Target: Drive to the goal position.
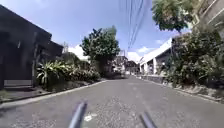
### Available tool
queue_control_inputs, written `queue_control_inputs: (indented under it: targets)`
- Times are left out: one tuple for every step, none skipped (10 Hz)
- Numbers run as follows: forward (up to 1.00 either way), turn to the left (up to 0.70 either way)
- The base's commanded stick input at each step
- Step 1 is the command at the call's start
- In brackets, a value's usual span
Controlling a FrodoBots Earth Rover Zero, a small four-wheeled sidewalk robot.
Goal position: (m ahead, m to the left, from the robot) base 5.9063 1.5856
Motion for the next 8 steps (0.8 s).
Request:
queue_control_inputs:
  targets:
    - [1.0,-0.33]
    - [1.0,-0.27]
    - [1.0,-0.21]
    - [1.0,0.0]
    - [1.0,0.0]
    - [1.0,0.0]
    - [1.0,0.0]
    - [1.0,0.0]
